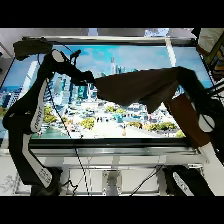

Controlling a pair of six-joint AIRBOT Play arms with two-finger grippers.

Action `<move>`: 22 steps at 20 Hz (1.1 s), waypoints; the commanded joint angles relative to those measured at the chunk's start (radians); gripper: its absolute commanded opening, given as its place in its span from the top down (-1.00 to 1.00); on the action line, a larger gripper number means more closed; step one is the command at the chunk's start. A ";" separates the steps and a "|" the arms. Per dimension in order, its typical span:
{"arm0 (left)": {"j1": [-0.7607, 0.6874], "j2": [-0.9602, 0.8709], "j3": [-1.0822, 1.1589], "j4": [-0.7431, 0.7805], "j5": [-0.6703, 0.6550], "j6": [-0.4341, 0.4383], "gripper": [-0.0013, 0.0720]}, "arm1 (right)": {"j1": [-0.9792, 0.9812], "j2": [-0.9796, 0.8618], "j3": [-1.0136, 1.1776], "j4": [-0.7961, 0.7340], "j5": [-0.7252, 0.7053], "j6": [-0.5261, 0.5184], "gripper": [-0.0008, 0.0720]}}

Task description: Fold the shirts.

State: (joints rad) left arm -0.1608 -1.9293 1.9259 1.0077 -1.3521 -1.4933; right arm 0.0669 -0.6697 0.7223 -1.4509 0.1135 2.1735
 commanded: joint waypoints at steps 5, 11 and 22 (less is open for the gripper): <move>-0.161 -0.098 -0.022 -0.122 0.102 -0.026 -0.79 | -0.034 0.081 0.039 -0.071 0.161 -0.001 0.91; -0.293 -0.115 -0.023 -0.125 0.155 -0.077 -0.79 | -0.034 0.081 0.039 -0.071 0.162 -0.027 0.91; -0.279 -0.124 -0.023 -0.089 0.293 -0.106 0.93 | -0.034 0.081 0.039 -0.080 0.167 -0.029 0.91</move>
State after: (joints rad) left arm -0.4419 -2.0525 1.9034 0.9157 -1.1122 -1.5990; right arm 0.0330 -0.5892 0.7601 -1.5249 0.2771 2.1460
